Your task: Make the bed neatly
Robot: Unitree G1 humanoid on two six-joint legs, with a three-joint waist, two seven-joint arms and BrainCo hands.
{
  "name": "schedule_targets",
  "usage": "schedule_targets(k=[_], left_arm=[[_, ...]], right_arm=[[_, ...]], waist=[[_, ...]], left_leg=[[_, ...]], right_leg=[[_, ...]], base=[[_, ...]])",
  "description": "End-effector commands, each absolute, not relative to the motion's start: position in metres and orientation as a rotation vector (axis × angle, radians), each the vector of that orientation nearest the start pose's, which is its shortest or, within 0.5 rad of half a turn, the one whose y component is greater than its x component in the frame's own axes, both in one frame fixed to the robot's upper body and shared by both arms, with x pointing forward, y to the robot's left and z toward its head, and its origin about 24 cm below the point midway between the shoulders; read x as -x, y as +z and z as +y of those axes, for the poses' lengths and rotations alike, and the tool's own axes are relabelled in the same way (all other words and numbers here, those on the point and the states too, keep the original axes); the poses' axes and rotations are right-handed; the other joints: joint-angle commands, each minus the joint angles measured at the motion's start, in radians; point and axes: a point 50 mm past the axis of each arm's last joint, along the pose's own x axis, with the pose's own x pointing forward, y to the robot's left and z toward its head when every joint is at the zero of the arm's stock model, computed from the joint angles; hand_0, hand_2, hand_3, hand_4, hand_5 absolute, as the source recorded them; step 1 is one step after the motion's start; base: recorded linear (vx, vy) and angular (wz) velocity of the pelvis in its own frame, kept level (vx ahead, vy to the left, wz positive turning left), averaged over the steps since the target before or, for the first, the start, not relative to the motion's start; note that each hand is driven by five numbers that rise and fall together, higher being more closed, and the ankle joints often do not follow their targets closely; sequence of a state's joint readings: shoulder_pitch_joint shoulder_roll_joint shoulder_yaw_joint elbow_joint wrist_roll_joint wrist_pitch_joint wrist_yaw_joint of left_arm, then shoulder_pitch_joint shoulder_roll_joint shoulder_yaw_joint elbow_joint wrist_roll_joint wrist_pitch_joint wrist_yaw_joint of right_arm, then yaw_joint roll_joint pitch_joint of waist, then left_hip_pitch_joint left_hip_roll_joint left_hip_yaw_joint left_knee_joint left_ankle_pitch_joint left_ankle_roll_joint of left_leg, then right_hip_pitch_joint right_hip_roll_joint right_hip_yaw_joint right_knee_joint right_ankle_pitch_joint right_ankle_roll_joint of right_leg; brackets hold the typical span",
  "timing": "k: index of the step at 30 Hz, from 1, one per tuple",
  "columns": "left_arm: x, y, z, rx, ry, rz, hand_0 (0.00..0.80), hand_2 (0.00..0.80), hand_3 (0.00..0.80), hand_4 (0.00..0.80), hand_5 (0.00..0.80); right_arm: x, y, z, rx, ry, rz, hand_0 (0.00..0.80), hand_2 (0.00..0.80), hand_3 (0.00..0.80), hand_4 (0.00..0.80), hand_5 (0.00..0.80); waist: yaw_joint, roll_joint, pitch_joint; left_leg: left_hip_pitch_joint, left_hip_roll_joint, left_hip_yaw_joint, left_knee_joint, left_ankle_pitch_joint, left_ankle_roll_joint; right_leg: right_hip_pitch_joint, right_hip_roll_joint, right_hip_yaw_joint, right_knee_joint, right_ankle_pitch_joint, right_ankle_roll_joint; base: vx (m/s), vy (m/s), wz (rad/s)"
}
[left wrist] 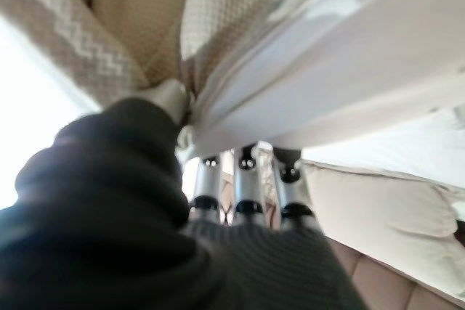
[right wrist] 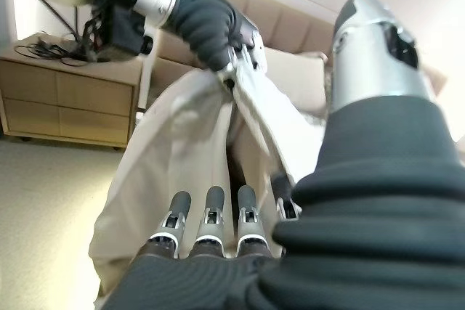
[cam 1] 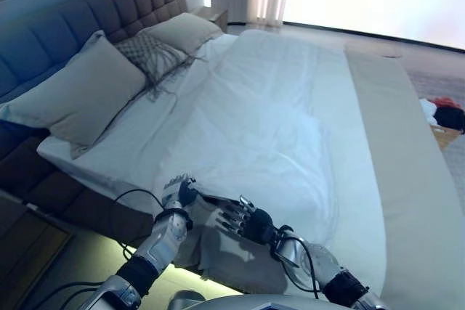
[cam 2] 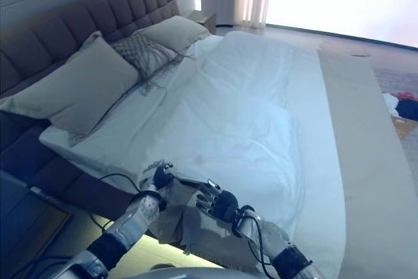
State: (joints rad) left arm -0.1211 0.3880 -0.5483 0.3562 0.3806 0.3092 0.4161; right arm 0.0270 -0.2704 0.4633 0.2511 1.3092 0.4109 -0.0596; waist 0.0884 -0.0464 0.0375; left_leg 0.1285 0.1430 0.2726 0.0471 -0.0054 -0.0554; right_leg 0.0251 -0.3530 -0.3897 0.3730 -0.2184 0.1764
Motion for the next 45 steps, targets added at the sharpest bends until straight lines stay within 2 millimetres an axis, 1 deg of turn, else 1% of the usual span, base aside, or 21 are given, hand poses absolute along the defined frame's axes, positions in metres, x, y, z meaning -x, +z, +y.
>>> schedule_targets(k=[1, 7, 10, 12, 15, 17, 20, 23, 24, 26, 27, 29, 31, 33, 35, 37, 39, 43, 45], left_arm=[[-0.265, -0.003, 0.200, -1.122, 0.154, 0.148, 0.800, 0.800, 0.800, 0.800, 0.800], [-0.257, -0.008, 0.214, -1.123, 0.205, 0.168, 0.800, 0.800, 0.800, 0.800, 0.800], [-0.255, -0.009, 0.222, -1.131, 0.253, 0.180, 0.800, 0.800, 0.800, 0.800, 0.800], [-0.254, -0.009, 0.232, -1.152, 0.297, 0.185, 0.800, 0.800, 0.800, 0.800, 0.800], [-0.252, -0.010, 0.254, -1.167, 0.390, 0.208, 0.800, 0.800, 0.800, 0.800, 0.800], [-0.249, -0.011, 0.266, -1.139, 0.454, 0.232, 0.800, 0.800, 0.800, 0.800, 0.800], [-0.240, -0.014, 0.288, -1.051, 0.556, 0.259, 0.800, 0.800, 0.800, 0.800, 0.800], [-0.234, -0.012, 0.306, -1.017, 0.622, 0.262, 0.800, 0.800, 0.800, 0.800, 0.800], [-0.232, -0.008, 0.315, -1.013, 0.646, 0.264, 0.800, 0.800, 0.800, 0.800, 0.800], [-0.231, 0.000, 0.330, -1.045, 0.671, 0.263, 0.800, 0.800, 0.800, 0.800, 0.800], [-0.229, 0.006, 0.340, -1.062, 0.690, 0.266, 0.800, 0.800, 0.800, 0.800, 0.800], [-0.226, 0.016, 0.357, -1.058, 0.742, 0.275, 0.800, 0.800, 0.800, 0.800, 0.800], [-0.218, 0.025, 0.378, -1.010, 0.828, 0.303, 0.800, 0.800, 0.800, 0.800, 0.800], [-0.207, 0.029, 0.396, -0.925, 0.919, 0.336, 0.800, 0.800, 0.800, 0.800, 0.800], [-0.196, 0.031, 0.410, -0.862, 0.998, 0.363, 0.800, 0.800, 0.800, 0.800, 0.800], [-0.181, 0.033, 0.424, -0.835, 1.068, 0.388, 0.800, 0.800, 0.800, 0.800, 0.800], [-0.167, 0.039, 0.440, -0.812, 1.136, 0.411, 0.800, 0.800, 0.800, 0.800, 0.800], [-0.141, 0.047, 0.463, -0.754, 1.265, 0.469, 0.800, 0.800, 0.800, 0.800, 0.800], [-0.136, 0.048, 0.466, -0.760, 1.273, 0.490, 0.800, 0.800, 0.800, 0.800, 0.800]], right_arm=[[-0.196, -0.031, -0.092, -1.057, 0.373, 0.800, 0.000, 0.000, 0.000, 0.000, 0.000], [-0.177, -0.046, -0.121, -1.083, 0.270, 0.790, 0.000, 0.000, 0.000, 0.000, 0.000], [-0.176, -0.050, -0.135, -1.070, 0.197, 0.761, 0.000, 0.000, 0.000, 0.000, 0.000], [-0.178, -0.050, -0.145, -1.082, 0.164, 0.722, 0.000, 0.000, 0.000, 0.000, 0.000], [-0.180, -0.048, -0.161, -1.085, 0.116, 0.647, 0.000, 0.000, 0.000, 0.000, 0.000], [-0.180, -0.048, -0.172, -1.068, 0.073, 0.606, 0.000, 0.000, 0.000, 0.000, 0.000], [-0.177, -0.050, -0.190, -1.032, -0.001, 0.576, 0.000, 0.000, 0.000, 0.000, 0.000], [-0.172, -0.056, -0.205, -1.012, -0.065, 0.578, 0.000, 0.000, 0.000, 0.000, 0.000], [-0.170, -0.058, -0.211, -1.008, -0.086, 0.580, 0.000, 0.000, 0.000, 0.000, 0.000], [-0.168, -0.061, -0.218, -0.992, -0.107, 0.583, 0.000, 0.000, 0.000, 0.000, 0.000], [-0.168, -0.061, -0.221, -0.979, -0.116, 0.586, 0.000, 0.000, 0.000, 0.000, 0.000], [-0.167, -0.061, -0.226, -0.960, -0.123, 0.584, 0.000, 0.000, 0.000, 0.000, 0.000], [-0.165, -0.061, -0.230, -0.948, -0.126, 0.581, 0.000, 0.000, 0.000, 0.000, 0.000], [-0.162, -0.063, -0.234, -0.941, -0.133, 0.579, 0.000, 0.000, 0.000, 0.000, 0.000], [-0.160, -0.064, -0.236, -0.939, -0.141, 0.577, 0.000, 0.000, 0.000, 0.000, 0.000], [-0.159, -0.064, -0.237, -0.936, -0.147, 0.576, 0.000, 0.000, 0.000, 0.000, 0.000], [-0.159, -0.063, -0.238, -0.931, -0.153, 0.574, 0.000, 0.000, 0.000, 0.000, 0.000], [-0.159, -0.061, -0.240, -0.930, -0.159, 0.567, 0.000, 0.000, 0.000, 0.000, 0.000], [-0.160, -0.060, -0.240, -0.935, -0.159, 0.568, 0.000, 0.000, 0.000, 0.000, 0.000]], waist=[[-0.011, -0.038, 0.015], [-0.047, -0.036, 0.008], [-0.057, -0.036, 0.003], [-0.064, -0.036, 0.000], [-0.081, -0.030, -0.007], [-0.091, -0.023, -0.013], [-0.110, -0.004, -0.025], [-0.124, 0.017, -0.039], [-0.128, 0.025, -0.044], [-0.130, 0.034, -0.051], [-0.131, 0.039, -0.054], [-0.130, 0.046, -0.058], [-0.129, 0.054, -0.064], [-0.127, 0.061, -0.069], [-0.125, 0.065, -0.072], [-0.122, 0.069, -0.076], [-0.118, 0.073, -0.080], [-0.110, 0.078, -0.085], [-0.107, 0.079, -0.085]], left_leg=[[-0.023, 0.037, -0.043, -0.034, 0.070, -0.018], [-0.024, 0.039, -0.035, -0.037, 0.074, -0.028], [-0.020, 0.041, -0.028, -0.042, 0.075, -0.032], [-0.017, 0.041, -0.022, -0.044, 0.076, -0.035], [-0.013, 0.035, -0.014, -0.050, 0.078, -0.037], [-0.011, 0.030, -0.009, -0.056, 0.080, -0.038], [-0.008, 0.020, -0.004, -0.066, 0.084, -0.038], [-0.003, 0.013, 0.001, -0.084, 0.089, -0.039], [-0.002, 0.008, 0.003, -0.089, 0.089, -0.039], [-0.003, 0.002, 0.006, -0.091, 0.086, -0.040], [-0.004, -0.004, 0.007, -0.091, 0.084, -0.039], [-0.007, -0.013, 0.006, -0.094, 0.080, -0.037], [-0.008, -0.022, 0.005, -0.101, 0.077, -0.034], [-0.010, -0.031, 0.003, -0.106, 0.075, -0.033], [-0.012, -0.035, 0.002, -0.111, 0.075, -0.034], [-0.015, -0.037, 0.001, -0.113, 0.074, -0.036], [-0.019, -0.039, 0.002, -0.115, 0.073, -0.038], [-0.026, -0.041, 0.002, -0.118, 0.070, -0.039], [-0.029, -0.042, 0.001, -0.118, 0.070, -0.038]], right_leg=[[0.035, -0.016, 0.024, -0.222, 0.358, 0.055], [0.030, 0.002, 0.035, -0.239, 0.342, 0.053], [0.033, 0.012, 0.035, -0.257, 0.340, 0.054], [0.034, 0.017, 0.038, -0.265, 0.342, 0.053], [0.034, 0.021, 0.045, -0.275, 0.346, 0.051], [0.032, 0.019, 0.049, -0.278, 0.349, 0.048], [0.029, 0.018, 0.055, -0.283, 0.349, 0.044], [0.030, 0.024, 0.058, -0.297, 0.345, 0.039], [0.029, 0.024, 0.059, -0.301, 0.345, 0.039], [0.028, 0.022, 0.058, -0.304, 0.342, 0.037], [0.026, 0.018, 0.058, -0.302, 0.343, 0.036], [0.023, 0.013, 0.056, -0.302, 0.343, 0.036], [0.018, 0.009, 0.055, -0.303, 0.342, 0.037], [0.018, 0.008, 0.054, -0.311, 0.343, 0.039], [0.018, 0.007, 0.051, -0.319, 0.345, 0.040], [0.020, 0.010, 0.047, -0.329, 0.343, 0.041], [0.019, 0.012, 0.042, -0.337, 0.341, 0.041], [0.017, 0.016, 0.032, -0.350, 0.334, 0.042], [0.017, 0.017, 0.029, -0.352, 0.333, 0.042]], base=[[-0.035, -0.002, -0.08], [-0.034, -0.020, -0.12], [-0.017, -0.035, -0.12], [-0.014, -0.019, -0.18], [-0.007, 0.029, -0.19], [-0.002, 0.098, -0.12], [0.000, 0.130, -0.09], [-0.007, 0.146, -0.13], [-0.008, 0.141, -0.03], [-0.016, 0.144, -0.02], [-0.022, 0.128, -0.03], [-0.030, 0.120, -0.02], [-0.033, 0.116, 0.01], [-0.027, 0.092, 0.06], [-0.028, 0.073, 0.01], [-0.018, 0.063, 0.00], [-0.022, 0.057, 0.00], [-0.019, 0.030, 0.01], [0.000, 0.000, 0.00]])
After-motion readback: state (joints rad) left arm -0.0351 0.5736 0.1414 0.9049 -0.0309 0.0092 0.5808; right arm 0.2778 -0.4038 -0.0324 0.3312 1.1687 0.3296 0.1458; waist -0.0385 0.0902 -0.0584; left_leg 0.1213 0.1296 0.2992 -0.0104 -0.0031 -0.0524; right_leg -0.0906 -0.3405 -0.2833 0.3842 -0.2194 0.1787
